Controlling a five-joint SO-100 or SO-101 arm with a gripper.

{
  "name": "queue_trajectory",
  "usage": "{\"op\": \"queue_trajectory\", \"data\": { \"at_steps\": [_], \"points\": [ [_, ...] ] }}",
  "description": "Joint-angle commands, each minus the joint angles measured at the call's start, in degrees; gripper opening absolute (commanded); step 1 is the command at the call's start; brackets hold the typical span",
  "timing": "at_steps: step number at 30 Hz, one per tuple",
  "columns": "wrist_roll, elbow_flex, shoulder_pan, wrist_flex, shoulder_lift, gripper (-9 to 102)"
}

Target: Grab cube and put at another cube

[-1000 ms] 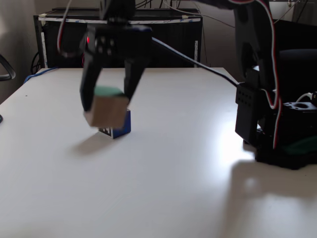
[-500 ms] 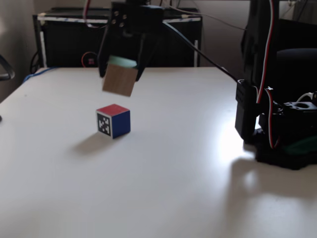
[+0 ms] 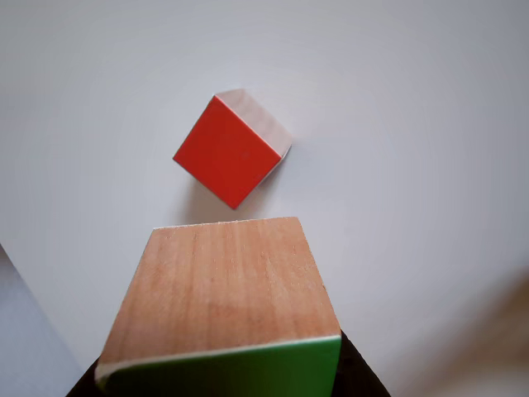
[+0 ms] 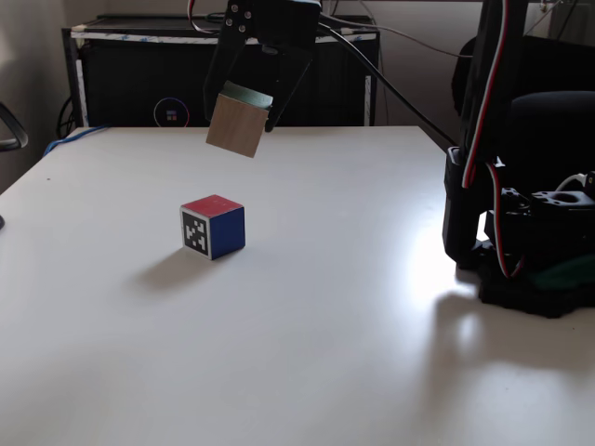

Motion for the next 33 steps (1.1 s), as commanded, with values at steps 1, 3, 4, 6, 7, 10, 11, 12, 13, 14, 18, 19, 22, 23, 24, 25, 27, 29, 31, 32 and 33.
{"op": "queue_trajectory", "data": {
  "at_steps": [1,3,4,6,7,10,11,12,13,14,18,19,22,23,24,25,27,29,31,32,33],
  "points": [
    [0.1,-4.2,2.3,0.2,-0.9,19],
    [0.0,-5.4,3.3,0.2,-2.4,19],
    [0.0,-6.2,3.7,0.2,-3.3,19],
    [0.1,-8.3,4.5,0.2,-6.0,19],
    [0.4,-9.6,4.8,0.2,-7.4,19],
    [0.8,-12.6,5.3,0.2,-10.9,19],
    [1.1,-13.4,5.3,0.2,-11.8,19],
    [1.3,-14.1,5.1,0.3,-12.5,19],
    [1.7,-14.5,4.9,0.3,-13.0,19],
    [1.9,-14.8,4.6,0.3,-13.3,19],
    [2.7,-14.9,3.0,0.3,-14.0,19],
    [3.0,-14.9,2.5,0.3,-14.2,19],
    [4.1,-14.6,1.1,0.3,-14.4,19],
    [4.4,-14.3,0.8,0.3,-14.5,19],
    [4.7,-14.2,0.5,0.3,-14.7,19],
    [5.0,-14.0,0.3,0.3,-15.0,19],
    [5.6,-14.1,0.0,0.3,-16.2,19],
    [6.2,-14.8,0.1,0.3,-17.8,19],
    [6.4,-15.5,0.4,0.3,-19.6,19],
    [6.7,-15.8,0.7,0.3,-20.6,19],
    [6.8,-16.3,0.9,0.3,-21.4,19]
  ]
}}
